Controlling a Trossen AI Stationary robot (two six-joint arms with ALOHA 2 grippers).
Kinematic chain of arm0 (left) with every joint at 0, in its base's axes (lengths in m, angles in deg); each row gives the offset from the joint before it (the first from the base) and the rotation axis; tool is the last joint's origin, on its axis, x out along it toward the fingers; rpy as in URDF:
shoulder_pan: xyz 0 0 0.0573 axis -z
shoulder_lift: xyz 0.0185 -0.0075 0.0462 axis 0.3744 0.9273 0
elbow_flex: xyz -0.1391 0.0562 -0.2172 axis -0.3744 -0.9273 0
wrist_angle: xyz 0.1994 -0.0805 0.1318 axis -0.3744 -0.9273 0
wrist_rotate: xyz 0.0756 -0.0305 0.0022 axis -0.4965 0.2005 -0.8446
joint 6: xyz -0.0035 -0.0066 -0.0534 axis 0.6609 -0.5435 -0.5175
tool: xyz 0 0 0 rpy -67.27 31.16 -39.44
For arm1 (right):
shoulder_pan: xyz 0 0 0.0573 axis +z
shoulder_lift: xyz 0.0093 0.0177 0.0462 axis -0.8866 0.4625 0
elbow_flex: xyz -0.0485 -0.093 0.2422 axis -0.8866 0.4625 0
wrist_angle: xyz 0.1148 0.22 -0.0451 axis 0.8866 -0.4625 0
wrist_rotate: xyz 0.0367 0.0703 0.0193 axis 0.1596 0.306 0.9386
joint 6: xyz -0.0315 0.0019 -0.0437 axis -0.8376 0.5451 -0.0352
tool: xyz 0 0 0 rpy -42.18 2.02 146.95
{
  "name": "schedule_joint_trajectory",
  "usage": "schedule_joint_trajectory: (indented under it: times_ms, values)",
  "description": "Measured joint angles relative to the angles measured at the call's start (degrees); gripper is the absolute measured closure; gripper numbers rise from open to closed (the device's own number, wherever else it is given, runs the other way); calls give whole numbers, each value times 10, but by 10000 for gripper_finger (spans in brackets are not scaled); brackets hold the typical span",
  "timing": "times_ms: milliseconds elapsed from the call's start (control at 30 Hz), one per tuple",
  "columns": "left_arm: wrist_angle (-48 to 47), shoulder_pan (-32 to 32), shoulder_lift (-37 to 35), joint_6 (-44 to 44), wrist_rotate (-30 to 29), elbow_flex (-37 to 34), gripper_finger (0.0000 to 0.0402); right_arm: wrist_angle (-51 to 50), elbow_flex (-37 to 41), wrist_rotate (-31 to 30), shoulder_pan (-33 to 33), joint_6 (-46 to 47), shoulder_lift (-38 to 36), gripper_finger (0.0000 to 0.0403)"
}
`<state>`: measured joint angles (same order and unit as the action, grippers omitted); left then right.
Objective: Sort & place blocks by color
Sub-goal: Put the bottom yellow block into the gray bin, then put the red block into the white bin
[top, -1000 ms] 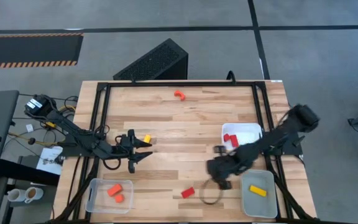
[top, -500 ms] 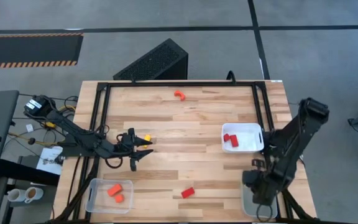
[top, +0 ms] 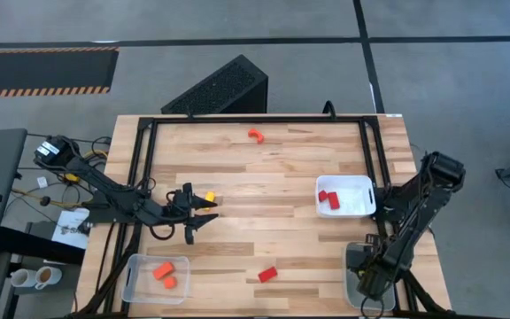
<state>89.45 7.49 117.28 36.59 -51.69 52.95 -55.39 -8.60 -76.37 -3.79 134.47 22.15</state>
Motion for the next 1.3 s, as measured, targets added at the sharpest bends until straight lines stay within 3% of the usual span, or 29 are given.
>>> schedule_joint_trajectory:
  times_ms: [300, 400, 600, 700, 900, 1133, 1300]
  values:
    - [-3, 0, 0, -6, 1, 0, 249, -29, -13, 10, -85, 15, -89, 177]
    - [-12, 0, 0, -7, 0, 0, 249, -34, -41, -18, -128, -9, -110, 192]
    - [-23, -4, 0, -7, 0, 0, 249, 35, -119, -116, -215, -180, -101, 214]
    - [-32, -8, 0, -8, 0, 0, 249, 120, -136, -126, -259, -288, -85, 219]
    - [-45, -11, 0, -8, 5, 0, 249, 248, -147, -58, -340, -431, -29, 223]
    - [-47, -11, 0, 10, 24, 0, 249, 270, -149, 52, -399, -486, 56, 219]
    - [-59, -12, 0, 11, 20, 0, 249, 251, -187, 55, -399, -543, 110, 221]
